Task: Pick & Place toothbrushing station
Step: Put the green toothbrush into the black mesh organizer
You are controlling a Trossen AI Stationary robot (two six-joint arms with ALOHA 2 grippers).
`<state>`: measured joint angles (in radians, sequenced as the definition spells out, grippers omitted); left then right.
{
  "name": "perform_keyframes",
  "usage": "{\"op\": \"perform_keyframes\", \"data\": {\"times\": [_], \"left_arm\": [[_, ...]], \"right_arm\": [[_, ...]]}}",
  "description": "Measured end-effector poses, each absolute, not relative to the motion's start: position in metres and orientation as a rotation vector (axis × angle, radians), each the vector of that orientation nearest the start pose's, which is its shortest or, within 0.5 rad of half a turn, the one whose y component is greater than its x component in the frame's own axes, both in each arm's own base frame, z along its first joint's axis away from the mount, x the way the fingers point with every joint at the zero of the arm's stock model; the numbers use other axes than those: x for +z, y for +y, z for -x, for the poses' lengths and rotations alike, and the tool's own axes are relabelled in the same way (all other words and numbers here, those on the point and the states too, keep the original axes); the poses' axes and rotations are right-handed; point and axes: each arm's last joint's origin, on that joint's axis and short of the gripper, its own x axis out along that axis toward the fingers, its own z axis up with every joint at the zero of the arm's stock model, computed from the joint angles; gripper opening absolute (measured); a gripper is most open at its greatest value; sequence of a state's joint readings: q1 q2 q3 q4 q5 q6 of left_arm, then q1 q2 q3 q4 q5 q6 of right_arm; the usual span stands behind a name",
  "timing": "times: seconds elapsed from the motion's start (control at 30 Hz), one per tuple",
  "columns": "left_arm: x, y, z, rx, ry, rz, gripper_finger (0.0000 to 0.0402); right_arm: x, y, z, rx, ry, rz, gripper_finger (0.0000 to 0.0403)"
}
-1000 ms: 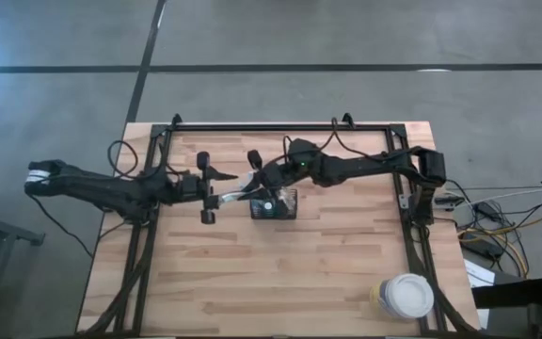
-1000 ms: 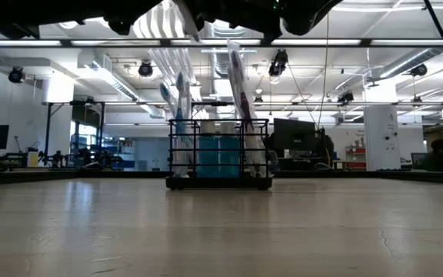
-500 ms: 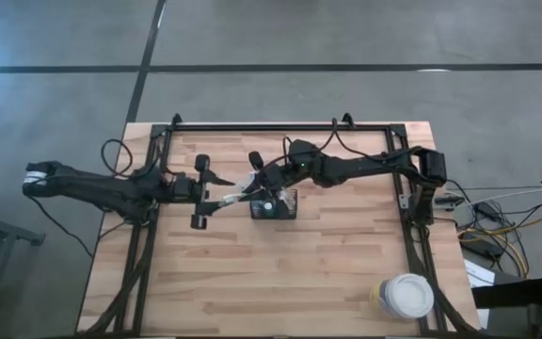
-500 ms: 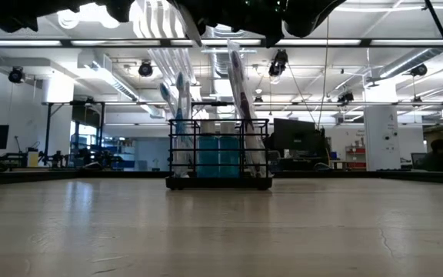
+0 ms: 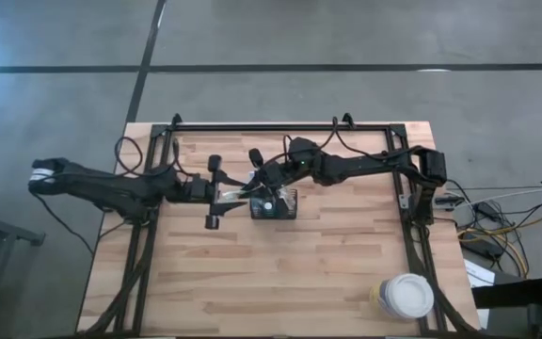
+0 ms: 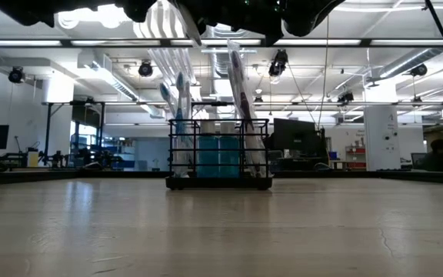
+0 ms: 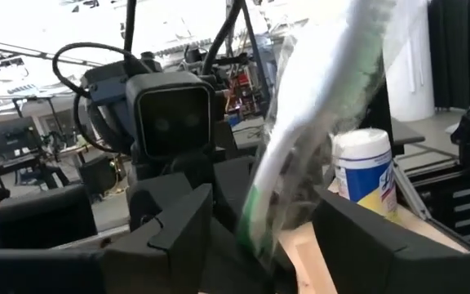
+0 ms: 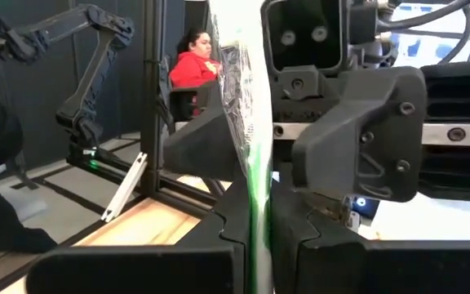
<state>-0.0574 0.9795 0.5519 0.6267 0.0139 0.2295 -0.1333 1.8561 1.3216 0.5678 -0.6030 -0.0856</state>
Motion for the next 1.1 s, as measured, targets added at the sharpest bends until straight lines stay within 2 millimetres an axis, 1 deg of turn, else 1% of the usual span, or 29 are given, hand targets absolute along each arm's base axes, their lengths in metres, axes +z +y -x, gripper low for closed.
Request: {"op": "perform_keyframes", "data": {"times": [0.1,0.17,0.23,0.37,0.4,0.57,0.63,0.77,0.87,0.97,1.03,1.1], "left_arm": [[0.298,-0.013,-0.218,-0.050,-0.207,-0.234,0.0188],[0.299,-0.013,-0.219,-0.050,-0.208,-0.234,0.0159],[0.298,-0.013,-0.219,-0.051,-0.205,-0.233,0.0122],[0.297,-0.013,-0.219,-0.049,-0.202,-0.232,0.0031],[0.298,-0.013,-0.219,-0.044,-0.204,-0.231,0.0023],[0.298,-0.013,-0.219,-0.036,-0.201,-0.231,0.0023],[0.298,-0.013,-0.219,-0.037,-0.200,-0.237,0.0023],[0.301,-0.013,-0.218,-0.040,-0.202,-0.250,0.0022],[0.304,-0.012,-0.217,-0.035,-0.208,-0.255,0.0022],[0.305,-0.012,-0.213,-0.040,-0.186,-0.255,0.0022],[0.306,-0.012,-0.208,-0.044,-0.153,-0.246,0.0022],[0.310,-0.012,-0.200,-0.044,-0.133,-0.233,0.0022]], "right_arm": [[0.286,-0.041,-0.426,0.468,-0.040,0.095,0.0013],[0.285,-0.041,-0.426,0.468,-0.039,0.094,0.0013],[0.286,-0.041,-0.426,0.468,-0.040,0.095,0.0013],[0.285,-0.041,-0.426,0.467,-0.040,0.095,0.0013],[0.286,-0.041,-0.426,0.466,-0.041,0.096,0.0013],[0.286,-0.042,-0.426,0.463,-0.040,0.090,0.0015],[0.287,-0.041,-0.425,0.463,-0.041,0.088,0.0027],[0.297,-0.042,-0.418,0.462,-0.028,0.045,0.0084],[0.308,-0.046,-0.411,0.450,-0.023,-0.027,0.0134],[0.322,-0.047,-0.400,0.444,-0.021,-0.034,0.0175],[0.335,-0.045,-0.388,0.444,-0.038,-0.026,0.0192],[0.344,-0.042,-0.375,0.444,-0.053,-0.023,0.0199]]}}
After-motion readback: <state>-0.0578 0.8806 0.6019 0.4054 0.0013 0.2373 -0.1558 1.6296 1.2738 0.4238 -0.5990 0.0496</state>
